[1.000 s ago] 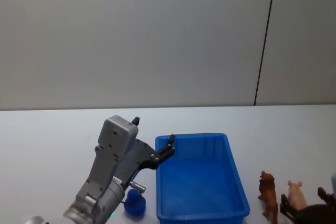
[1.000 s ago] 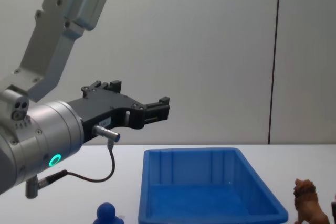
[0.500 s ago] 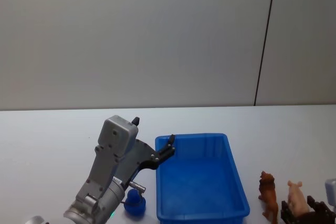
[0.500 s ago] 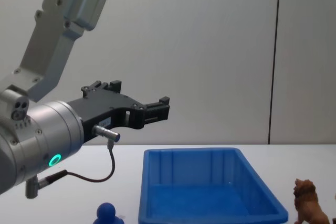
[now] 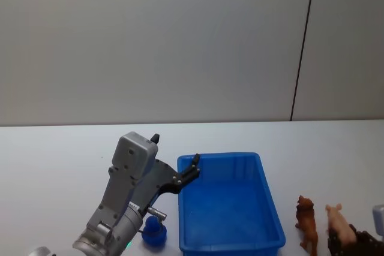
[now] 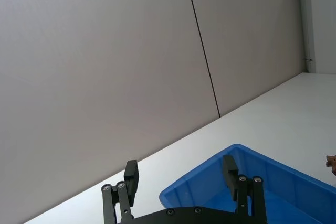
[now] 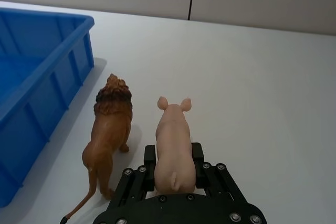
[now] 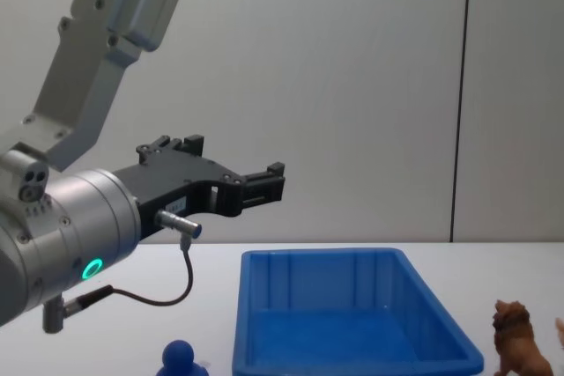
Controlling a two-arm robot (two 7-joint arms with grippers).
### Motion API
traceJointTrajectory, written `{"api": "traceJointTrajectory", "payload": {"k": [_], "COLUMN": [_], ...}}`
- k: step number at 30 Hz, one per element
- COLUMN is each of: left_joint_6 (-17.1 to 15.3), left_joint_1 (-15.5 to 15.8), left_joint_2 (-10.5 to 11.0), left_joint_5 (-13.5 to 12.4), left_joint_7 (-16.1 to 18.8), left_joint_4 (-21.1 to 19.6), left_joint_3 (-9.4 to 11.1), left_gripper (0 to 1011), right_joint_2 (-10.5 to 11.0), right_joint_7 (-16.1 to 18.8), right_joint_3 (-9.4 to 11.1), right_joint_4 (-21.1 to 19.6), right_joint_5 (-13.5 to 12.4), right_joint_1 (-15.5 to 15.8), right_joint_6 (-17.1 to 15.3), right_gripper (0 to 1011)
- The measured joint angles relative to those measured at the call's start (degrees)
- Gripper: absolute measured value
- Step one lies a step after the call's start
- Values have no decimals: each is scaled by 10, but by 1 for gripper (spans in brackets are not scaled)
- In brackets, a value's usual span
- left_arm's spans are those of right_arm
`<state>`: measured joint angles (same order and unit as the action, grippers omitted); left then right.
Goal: Pick up the two dolls from the table and place them into the box.
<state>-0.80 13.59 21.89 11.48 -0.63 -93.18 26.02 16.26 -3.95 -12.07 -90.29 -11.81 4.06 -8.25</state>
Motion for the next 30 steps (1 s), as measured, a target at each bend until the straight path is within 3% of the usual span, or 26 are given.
{"api": "traceJointTrajectory", "payload": {"k": [15, 30], "left_joint_6": [0, 0], "left_joint_1": [0, 0], "left_joint_2": [0, 0], "left_joint_5": [0, 0], "left_joint_7": [0, 0], "left_joint_4": [0, 0], "left_joint_3": [0, 0], "left_gripper": [1004, 1003], "right_joint_2": [4, -19], "right_joint_7": [-3, 78], "right_joint_3": [5, -9], "right_joint_4": [-55, -65], "right_joint_5": [16, 26], "right_joint_1": [9, -23], "right_joint_6": [30, 48], "right_gripper": [383, 383]}}
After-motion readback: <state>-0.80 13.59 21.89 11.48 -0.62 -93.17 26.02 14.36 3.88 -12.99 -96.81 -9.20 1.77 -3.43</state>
